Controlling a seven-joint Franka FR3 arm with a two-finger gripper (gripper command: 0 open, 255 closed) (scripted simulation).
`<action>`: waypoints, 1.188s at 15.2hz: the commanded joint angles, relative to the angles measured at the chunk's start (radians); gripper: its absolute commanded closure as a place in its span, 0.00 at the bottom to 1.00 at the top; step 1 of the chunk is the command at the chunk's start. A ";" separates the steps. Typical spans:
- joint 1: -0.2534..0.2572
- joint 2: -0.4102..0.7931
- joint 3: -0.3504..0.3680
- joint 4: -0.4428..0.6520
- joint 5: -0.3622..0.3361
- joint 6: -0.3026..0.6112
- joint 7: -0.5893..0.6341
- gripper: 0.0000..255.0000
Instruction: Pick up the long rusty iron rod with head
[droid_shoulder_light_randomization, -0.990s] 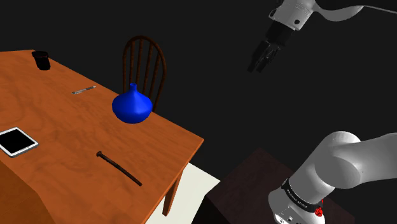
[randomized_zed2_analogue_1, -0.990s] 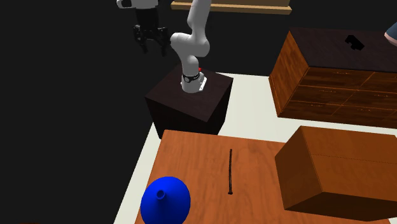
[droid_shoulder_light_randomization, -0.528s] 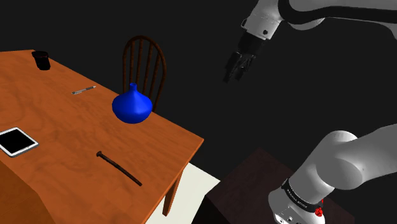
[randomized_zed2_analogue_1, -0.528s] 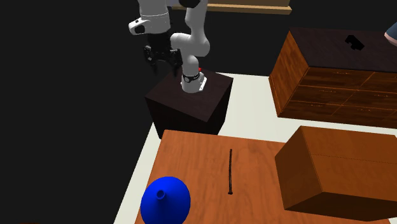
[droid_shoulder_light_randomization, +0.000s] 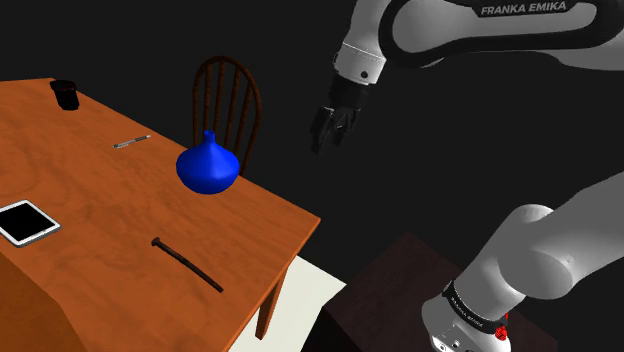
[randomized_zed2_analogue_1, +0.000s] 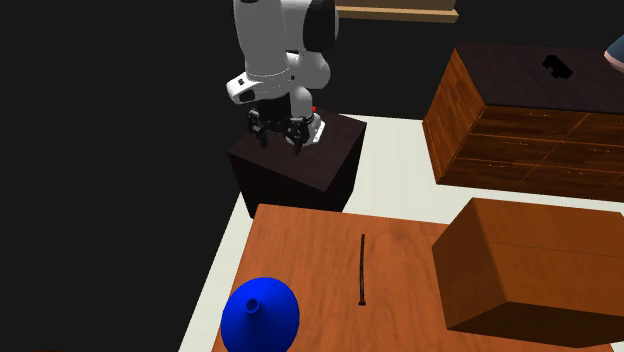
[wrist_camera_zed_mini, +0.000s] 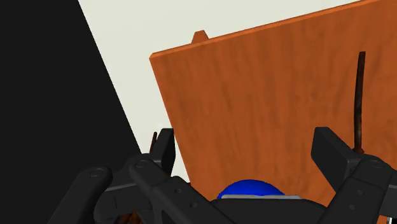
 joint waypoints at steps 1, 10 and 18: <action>0.009 0.065 0.033 0.022 -0.010 0.032 0.031 0.00; 0.059 0.379 0.147 0.173 -0.117 0.122 0.184 0.00; 0.162 0.687 0.177 0.379 -0.259 0.138 0.319 0.00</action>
